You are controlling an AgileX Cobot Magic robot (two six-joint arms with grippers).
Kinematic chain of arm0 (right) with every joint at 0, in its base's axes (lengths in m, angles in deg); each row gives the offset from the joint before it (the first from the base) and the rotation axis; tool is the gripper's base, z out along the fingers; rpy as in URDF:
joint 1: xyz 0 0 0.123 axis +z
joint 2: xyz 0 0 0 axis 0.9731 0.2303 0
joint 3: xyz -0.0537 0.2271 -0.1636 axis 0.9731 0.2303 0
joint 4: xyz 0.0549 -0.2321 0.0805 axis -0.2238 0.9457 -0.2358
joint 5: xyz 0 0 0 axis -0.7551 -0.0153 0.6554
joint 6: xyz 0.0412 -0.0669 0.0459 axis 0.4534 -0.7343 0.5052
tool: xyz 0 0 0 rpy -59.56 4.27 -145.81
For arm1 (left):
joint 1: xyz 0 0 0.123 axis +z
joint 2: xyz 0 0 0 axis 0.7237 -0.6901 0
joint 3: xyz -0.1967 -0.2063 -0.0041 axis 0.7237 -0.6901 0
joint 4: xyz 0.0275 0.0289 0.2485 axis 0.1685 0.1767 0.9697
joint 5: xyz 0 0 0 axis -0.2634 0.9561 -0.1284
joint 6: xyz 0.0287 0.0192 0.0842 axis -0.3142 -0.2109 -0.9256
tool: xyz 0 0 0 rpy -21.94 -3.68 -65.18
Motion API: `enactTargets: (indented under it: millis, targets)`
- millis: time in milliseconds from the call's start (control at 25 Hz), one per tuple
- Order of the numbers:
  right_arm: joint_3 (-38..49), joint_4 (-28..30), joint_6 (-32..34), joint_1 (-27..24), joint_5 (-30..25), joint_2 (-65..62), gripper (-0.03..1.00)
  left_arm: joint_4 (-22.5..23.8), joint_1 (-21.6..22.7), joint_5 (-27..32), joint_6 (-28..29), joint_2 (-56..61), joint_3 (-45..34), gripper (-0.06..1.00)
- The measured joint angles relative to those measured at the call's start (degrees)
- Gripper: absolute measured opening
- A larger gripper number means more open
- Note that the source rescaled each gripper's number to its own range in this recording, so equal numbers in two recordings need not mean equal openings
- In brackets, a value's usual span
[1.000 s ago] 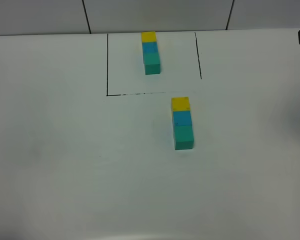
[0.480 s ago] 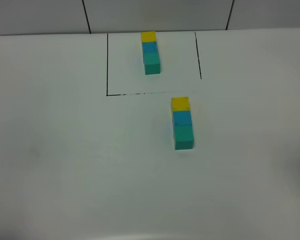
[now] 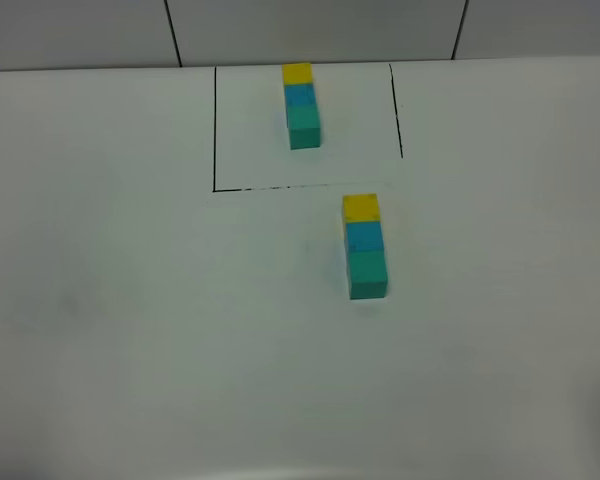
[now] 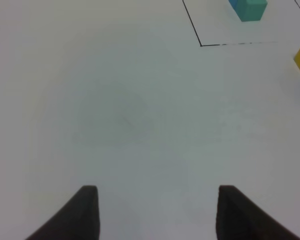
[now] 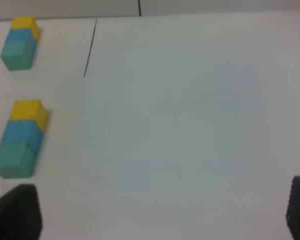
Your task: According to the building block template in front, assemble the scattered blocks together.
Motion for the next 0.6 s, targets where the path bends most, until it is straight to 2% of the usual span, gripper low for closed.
enactTargets:
  millis: [320, 480, 600]
  targets:
    - [3.03, 2.82, 2.62, 0.32, -9.02, -12.23, 1.00, 0.00, 0.00, 0.00, -0.05, 0.00, 0.00, 0.15]
    - [3.03, 3.68, 6.06, 3.48, -14.39, -15.79, 1.00, 0.00, 0.00, 0.00, -0.05, 0.00, 0.00, 0.15]
    - [3.09, 6.45, 7.16, 5.55, -16.49, -17.86, 1.00, 0.00, 0.00, 0.00, -0.05, 0.00, 0.00, 0.15]
